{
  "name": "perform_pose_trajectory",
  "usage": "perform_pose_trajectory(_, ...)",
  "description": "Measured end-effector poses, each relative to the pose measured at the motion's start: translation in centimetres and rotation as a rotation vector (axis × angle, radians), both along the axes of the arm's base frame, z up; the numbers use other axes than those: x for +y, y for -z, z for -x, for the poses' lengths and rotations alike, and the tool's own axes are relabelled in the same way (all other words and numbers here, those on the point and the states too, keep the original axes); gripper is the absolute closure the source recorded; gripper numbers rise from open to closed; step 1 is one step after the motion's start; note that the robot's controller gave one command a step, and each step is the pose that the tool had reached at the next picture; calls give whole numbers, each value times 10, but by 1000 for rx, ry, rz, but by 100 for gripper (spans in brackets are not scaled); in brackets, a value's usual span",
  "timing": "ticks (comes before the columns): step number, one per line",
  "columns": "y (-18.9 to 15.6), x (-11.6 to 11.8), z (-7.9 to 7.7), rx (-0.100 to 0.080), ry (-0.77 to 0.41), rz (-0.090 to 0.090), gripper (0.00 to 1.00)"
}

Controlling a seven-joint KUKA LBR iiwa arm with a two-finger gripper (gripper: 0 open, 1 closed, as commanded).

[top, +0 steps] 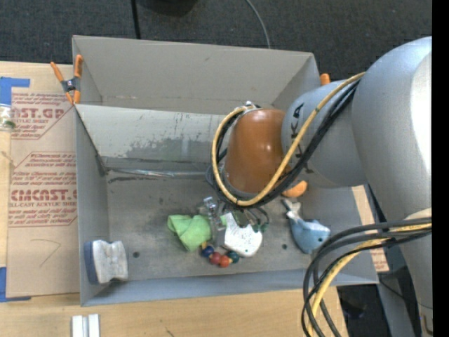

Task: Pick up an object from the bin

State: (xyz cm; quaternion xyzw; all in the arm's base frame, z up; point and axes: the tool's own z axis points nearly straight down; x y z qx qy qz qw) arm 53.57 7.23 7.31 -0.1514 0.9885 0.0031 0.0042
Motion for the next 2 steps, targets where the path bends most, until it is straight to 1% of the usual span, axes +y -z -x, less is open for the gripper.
perform_pose_trajectory(1, 0, 0, 0, 0, 0, 0, 100)
perform_pose_trajectory(2, -122, 14, 13, -2, 5, -1, 100)
